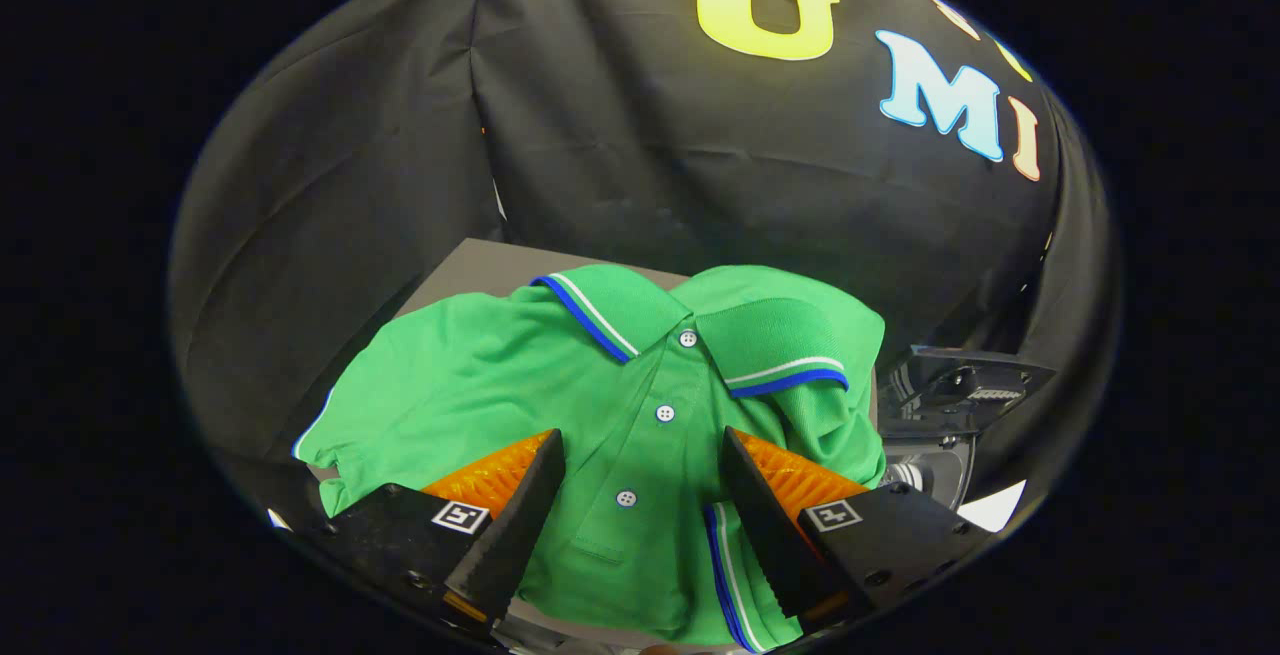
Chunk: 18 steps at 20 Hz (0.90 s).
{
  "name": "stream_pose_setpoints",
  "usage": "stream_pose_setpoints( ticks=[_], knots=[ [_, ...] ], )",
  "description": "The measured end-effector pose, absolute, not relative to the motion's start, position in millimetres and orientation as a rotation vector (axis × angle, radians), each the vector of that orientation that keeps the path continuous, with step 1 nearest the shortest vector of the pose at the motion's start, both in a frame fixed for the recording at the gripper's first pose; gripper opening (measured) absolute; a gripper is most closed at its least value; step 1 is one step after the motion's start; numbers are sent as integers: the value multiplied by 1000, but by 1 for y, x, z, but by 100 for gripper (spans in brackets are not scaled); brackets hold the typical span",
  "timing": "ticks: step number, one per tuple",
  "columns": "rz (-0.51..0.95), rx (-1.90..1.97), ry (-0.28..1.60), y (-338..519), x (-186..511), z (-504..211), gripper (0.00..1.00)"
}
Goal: Put the clothes into the washing machine and then close the washing machine lid.
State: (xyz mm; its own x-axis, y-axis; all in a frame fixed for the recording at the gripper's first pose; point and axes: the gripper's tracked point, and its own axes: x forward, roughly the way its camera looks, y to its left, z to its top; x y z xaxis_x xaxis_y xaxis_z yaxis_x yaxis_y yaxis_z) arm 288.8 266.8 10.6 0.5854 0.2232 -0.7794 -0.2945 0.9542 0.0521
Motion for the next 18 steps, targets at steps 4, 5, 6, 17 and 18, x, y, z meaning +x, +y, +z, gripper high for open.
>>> stream_pose_setpoints(
  ticks=[4, 5, 6, 17, 18],
  knots=[
    [307, -60, 902, 266, 290, 8, 98],
    [312, -69, 902, 267, 292, 7, 98],
    [317, -79, 899, 266, 292, 8, 98],
    [354, -94, 898, 271, 287, 12, 90],
    [356, -100, 900, 271, 288, 12, 87]
  ],
)
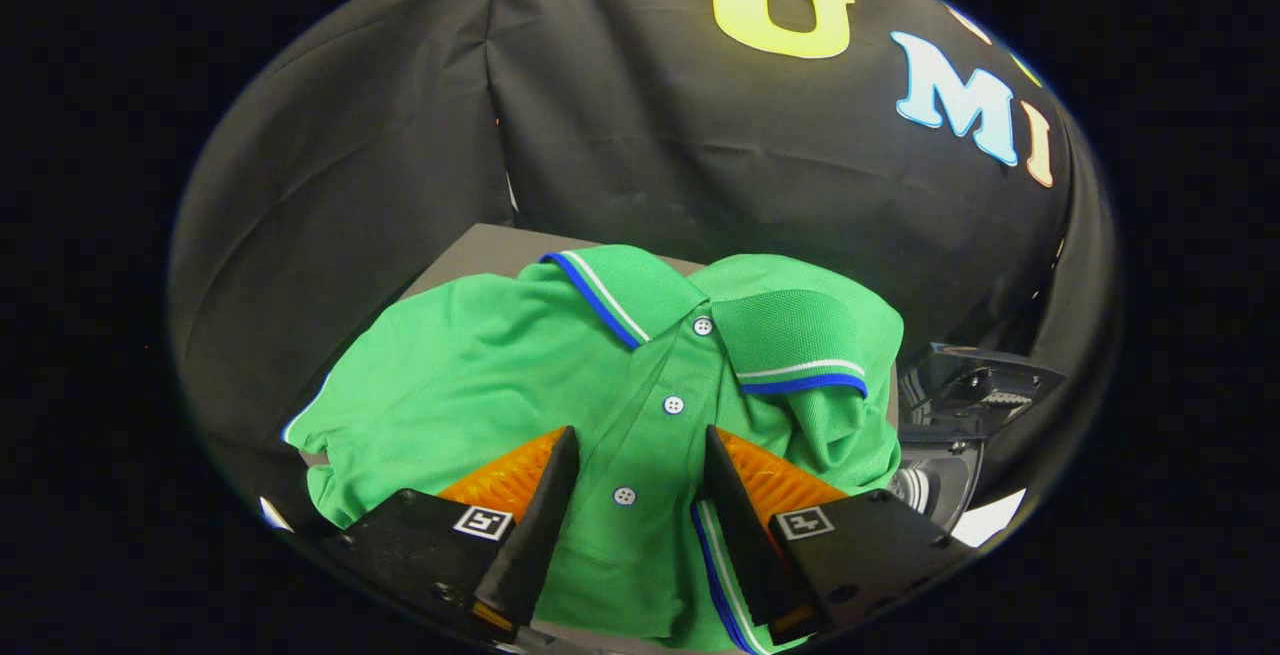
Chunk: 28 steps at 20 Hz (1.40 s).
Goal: Put the clothes into the washing machine and then close the washing machine lid.
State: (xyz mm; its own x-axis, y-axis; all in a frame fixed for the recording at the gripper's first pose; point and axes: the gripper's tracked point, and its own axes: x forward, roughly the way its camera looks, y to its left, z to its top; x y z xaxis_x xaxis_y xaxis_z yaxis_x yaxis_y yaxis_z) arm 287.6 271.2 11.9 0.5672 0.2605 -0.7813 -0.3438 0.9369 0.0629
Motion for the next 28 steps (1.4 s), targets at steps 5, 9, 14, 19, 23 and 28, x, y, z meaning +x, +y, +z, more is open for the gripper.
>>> stream_pose_setpoints(
  ticks=[5, 9, 14, 19, 23, 28],
  knots=[
    [365, -51, 926, 274, 293, 12, 61],
    [370, -66, 905, 273, 293, 14, 23],
    [390, -72, 836, 275, 295, 16, 5],
    [435, -70, 707, 277, 297, 40, 1],
    [471, -14, 673, 278, 293, 61, 1],
    [504, 102, 598, 265, 290, 111, 1]
  ],
)
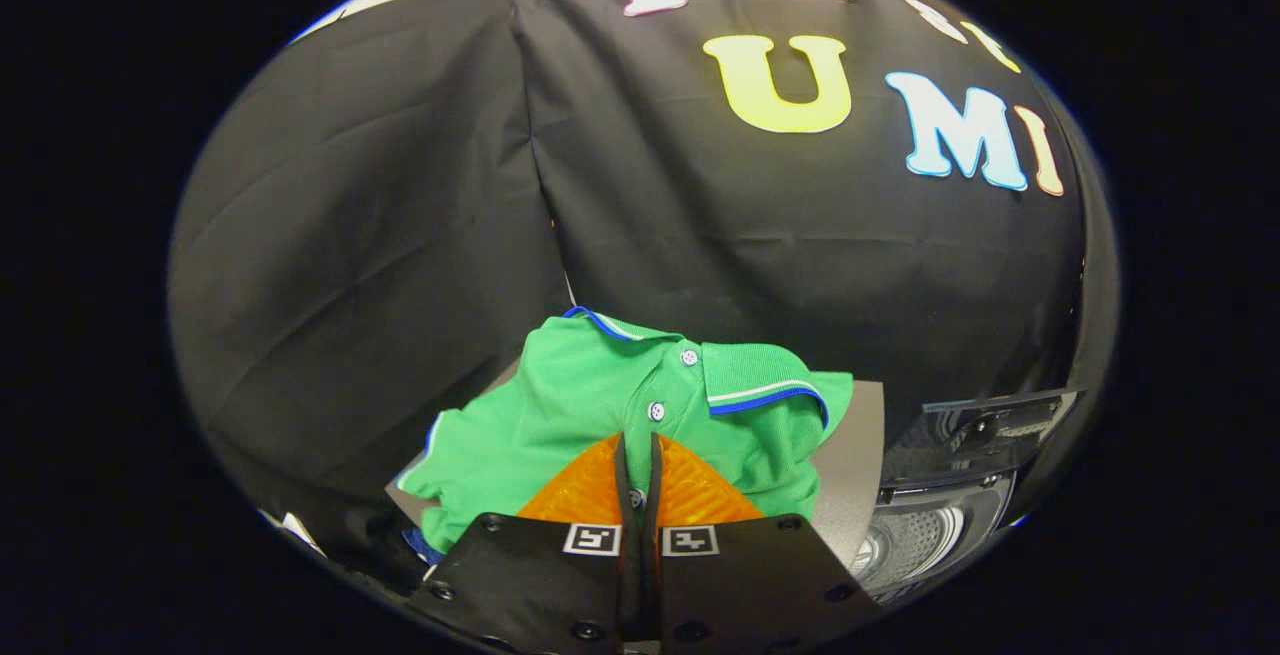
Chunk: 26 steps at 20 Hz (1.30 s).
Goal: Put the clothes into the washing machine and then close the washing machine lid.
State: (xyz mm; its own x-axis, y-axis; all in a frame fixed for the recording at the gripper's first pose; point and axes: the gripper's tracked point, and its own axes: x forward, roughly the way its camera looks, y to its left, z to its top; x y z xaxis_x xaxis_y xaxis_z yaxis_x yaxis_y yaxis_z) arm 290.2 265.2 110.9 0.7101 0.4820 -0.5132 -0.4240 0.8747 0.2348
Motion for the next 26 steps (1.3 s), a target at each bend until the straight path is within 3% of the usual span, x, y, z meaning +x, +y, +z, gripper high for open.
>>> stream_pose_setpoints(
  ticks=[13, 26],
  knots=[
    [405, 77, 365, 170, 283, 219, 1],
    [189, 130, 358, 26, 300, 221, 1]
  ],
)
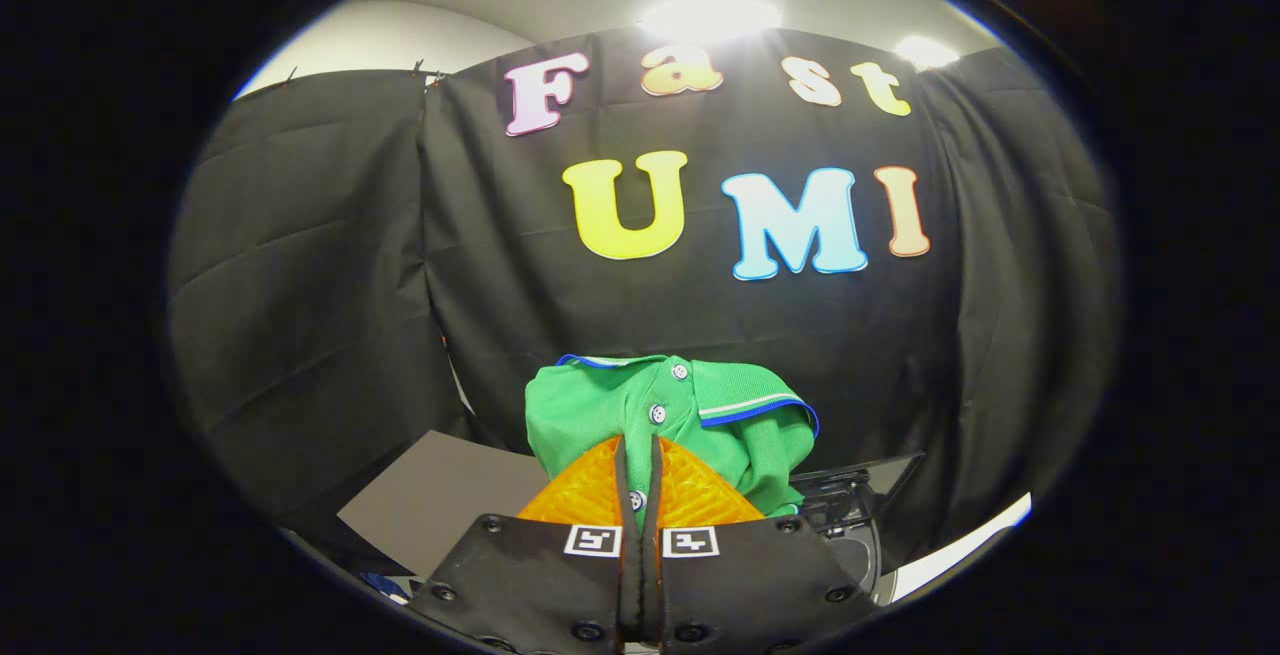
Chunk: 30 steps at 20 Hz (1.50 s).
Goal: Put the clothes into the washing machine and then close the washing machine lid.
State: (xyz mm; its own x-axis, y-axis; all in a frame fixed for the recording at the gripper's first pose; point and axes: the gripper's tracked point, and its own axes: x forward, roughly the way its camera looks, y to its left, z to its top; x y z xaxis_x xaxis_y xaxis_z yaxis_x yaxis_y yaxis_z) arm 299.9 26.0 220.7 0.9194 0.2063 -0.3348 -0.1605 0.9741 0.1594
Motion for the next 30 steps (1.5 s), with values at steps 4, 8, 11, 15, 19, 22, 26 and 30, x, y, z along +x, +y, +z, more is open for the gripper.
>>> stream_pose_setpoints(
  ticks=[4, 8, 11, 15, 19, 22, 26, 30],
  knots=[
    [157, 131, 352, -11, 308, 215, 1],
    [166, 126, 355, -36, 314, 207, 1],
    [174, 136, 359, -49, 314, 198, 1],
    [174, 140, 376, -65, 315, 178, 1],
    [169, 133, 418, -78, 315, 153, 1],
    [164, 141, 437, -85, 313, 140, 1],
    [159, 136, 458, -91, 311, 124, 1],
    [155, 132, 490, -95, 306, 103, 1]
  ],
)
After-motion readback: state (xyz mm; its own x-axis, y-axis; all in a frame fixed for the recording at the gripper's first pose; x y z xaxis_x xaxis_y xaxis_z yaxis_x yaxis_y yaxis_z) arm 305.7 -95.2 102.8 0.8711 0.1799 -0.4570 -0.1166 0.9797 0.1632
